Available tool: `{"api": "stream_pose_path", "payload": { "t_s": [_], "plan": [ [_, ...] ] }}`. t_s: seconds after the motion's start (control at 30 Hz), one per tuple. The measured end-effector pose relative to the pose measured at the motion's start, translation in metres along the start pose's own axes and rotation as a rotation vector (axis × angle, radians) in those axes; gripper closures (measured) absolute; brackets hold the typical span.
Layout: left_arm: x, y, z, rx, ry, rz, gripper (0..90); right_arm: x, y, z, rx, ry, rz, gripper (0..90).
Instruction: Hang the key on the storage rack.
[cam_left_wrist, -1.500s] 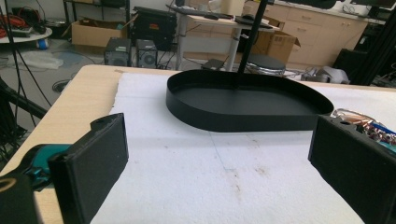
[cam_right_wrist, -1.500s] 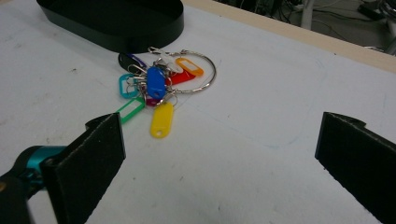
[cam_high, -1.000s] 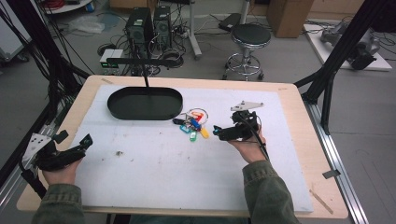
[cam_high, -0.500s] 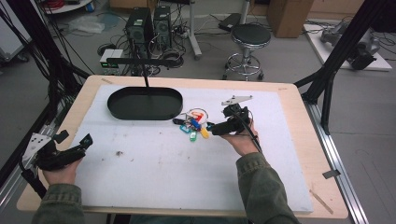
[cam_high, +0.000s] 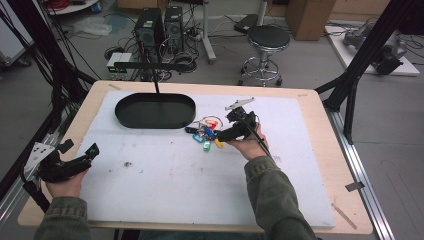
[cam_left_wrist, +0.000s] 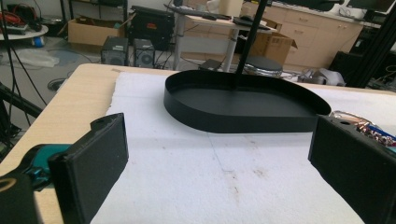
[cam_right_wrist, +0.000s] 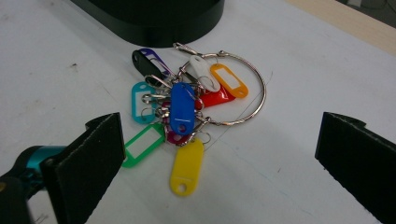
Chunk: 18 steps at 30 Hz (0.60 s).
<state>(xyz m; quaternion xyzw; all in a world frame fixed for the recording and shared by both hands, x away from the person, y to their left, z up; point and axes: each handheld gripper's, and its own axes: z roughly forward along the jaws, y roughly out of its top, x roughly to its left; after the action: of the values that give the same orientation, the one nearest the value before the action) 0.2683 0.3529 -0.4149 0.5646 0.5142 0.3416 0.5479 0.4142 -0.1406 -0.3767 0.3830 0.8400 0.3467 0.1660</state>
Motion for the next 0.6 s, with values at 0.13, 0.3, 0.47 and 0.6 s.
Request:
{"api": "stream_pose_path", "payload": {
  "t_s": [0.13,0.3,0.47,0.6],
  "plan": [
    [0.000,0.000,0.001,0.001,0.000,0.003,5.3,-0.001,0.003,0.007,0.017,0.013,0.008,0.5],
    [0.000,0.000,-0.001,-0.009,0.014,0.006,5.3,0.002,0.011,0.012,0.031,0.023,-0.008,0.6],
    [0.000,0.000,0.000,-0.008,0.010,0.004,5.3,0.004,0.016,0.021,0.064,0.039,-0.024,0.5],
    [0.000,0.000,0.001,-0.006,0.006,0.002,5.3,0.006,0.020,0.029,0.079,0.045,-0.028,0.5]
  ]
}}
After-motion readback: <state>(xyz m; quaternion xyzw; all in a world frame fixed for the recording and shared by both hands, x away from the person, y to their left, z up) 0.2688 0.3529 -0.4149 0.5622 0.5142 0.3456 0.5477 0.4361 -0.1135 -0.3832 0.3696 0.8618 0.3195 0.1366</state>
